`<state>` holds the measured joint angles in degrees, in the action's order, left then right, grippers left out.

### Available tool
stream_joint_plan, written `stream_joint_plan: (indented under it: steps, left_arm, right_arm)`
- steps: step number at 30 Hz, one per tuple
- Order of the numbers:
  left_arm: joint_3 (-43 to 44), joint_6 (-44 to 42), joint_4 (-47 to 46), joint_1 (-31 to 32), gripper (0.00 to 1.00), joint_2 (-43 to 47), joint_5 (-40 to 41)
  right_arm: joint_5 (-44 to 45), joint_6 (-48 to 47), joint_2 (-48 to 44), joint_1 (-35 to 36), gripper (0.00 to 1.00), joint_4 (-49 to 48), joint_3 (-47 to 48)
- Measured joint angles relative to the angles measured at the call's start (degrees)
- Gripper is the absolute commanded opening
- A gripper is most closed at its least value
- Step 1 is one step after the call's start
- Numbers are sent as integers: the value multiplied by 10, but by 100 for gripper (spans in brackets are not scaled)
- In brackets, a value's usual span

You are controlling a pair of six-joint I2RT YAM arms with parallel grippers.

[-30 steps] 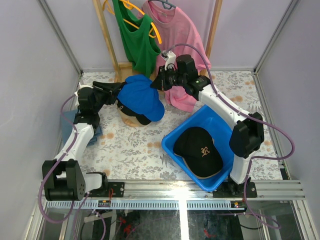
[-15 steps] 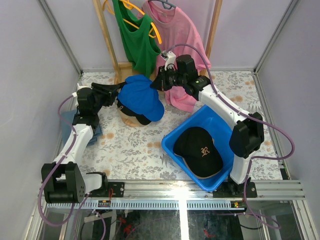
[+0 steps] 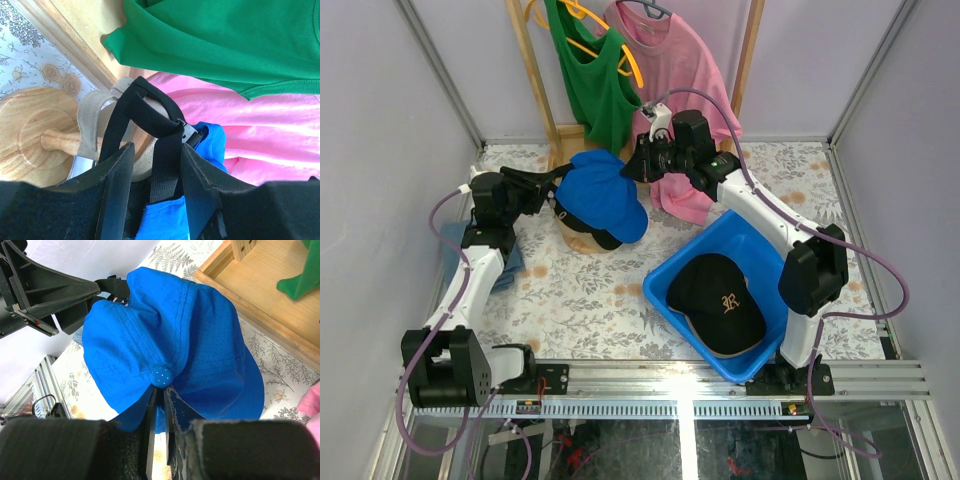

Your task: Stack the hats

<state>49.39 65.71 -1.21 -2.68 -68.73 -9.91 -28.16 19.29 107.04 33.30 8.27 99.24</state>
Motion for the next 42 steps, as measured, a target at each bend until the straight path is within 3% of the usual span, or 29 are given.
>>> stream_joint_plan:
  steps: [20, 42]
  left_arm:
    - [30, -30, 45, 0, 32, -18, -1]
    - [87, -88, 143, 0, 28, -39, 29]
  right_arm:
    - [-11, -2, 0, 0, 38, 1, -5]
    - [-10, 2, 0, 0, 45, 2, -4]
